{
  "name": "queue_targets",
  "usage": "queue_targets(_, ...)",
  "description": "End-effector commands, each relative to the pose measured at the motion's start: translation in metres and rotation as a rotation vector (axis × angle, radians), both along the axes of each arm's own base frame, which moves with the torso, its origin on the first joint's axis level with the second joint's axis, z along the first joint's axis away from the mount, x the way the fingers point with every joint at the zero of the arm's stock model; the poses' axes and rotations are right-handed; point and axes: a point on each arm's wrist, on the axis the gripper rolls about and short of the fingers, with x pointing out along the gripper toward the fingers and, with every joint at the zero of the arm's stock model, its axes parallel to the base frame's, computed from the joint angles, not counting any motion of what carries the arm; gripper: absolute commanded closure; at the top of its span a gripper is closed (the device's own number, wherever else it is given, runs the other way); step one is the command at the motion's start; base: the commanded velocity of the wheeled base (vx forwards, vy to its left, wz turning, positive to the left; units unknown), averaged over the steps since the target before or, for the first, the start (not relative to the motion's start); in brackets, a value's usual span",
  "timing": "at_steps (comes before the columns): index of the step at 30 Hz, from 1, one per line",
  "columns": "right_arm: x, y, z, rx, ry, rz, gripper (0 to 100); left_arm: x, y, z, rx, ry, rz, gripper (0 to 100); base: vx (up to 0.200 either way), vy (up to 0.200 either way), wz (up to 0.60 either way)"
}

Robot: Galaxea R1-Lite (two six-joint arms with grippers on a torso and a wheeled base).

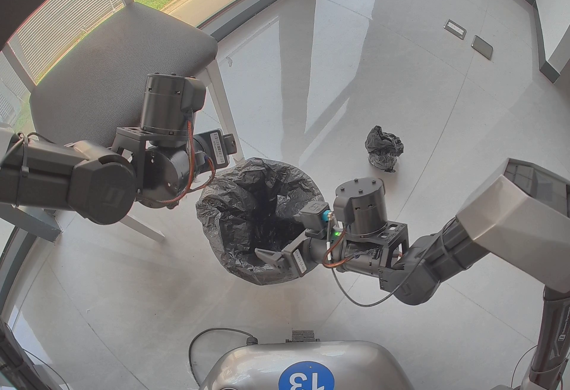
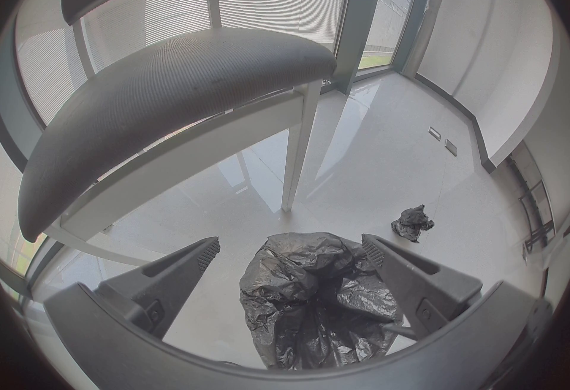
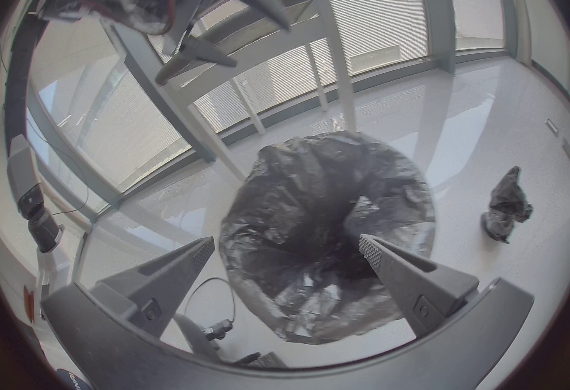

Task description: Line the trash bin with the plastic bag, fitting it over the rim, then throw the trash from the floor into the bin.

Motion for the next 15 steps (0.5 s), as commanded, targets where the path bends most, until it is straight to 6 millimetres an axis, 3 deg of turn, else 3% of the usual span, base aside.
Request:
queue_targets(1,0.002,-0.019,0.021,0.013,-0.037,-0.059,0,0.001,-0.007,-0.012,0.036,0.03,-0.017,0,0.0,0.0,0.0)
queue_targets(7,0.013,-0.053,0.044,0.032,-0.099,-0.206,0,-0.003,-0.008,-0.021,0.071,0.056,-0.016,0,0.0,0.0,0.0)
queue_targets(11,0.018,-0.087,0.054,0.026,-0.113,-0.308,0,-0.01,-0.005,-0.031,0.105,0.086,-0.02,0,0.0,0.0,0.0)
queue_targets(14,0.021,-0.123,0.052,-0.006,-0.101,-0.403,0,-0.015,-0.005,-0.032,0.11,0.09,-0.027,0,0.0,0.0,0.0)
queue_targets(15,0.022,-0.127,0.051,-0.012,-0.102,-0.412,0,-0.015,-0.005,-0.032,0.108,0.089,-0.028,0,0.0,0.0,0.0)
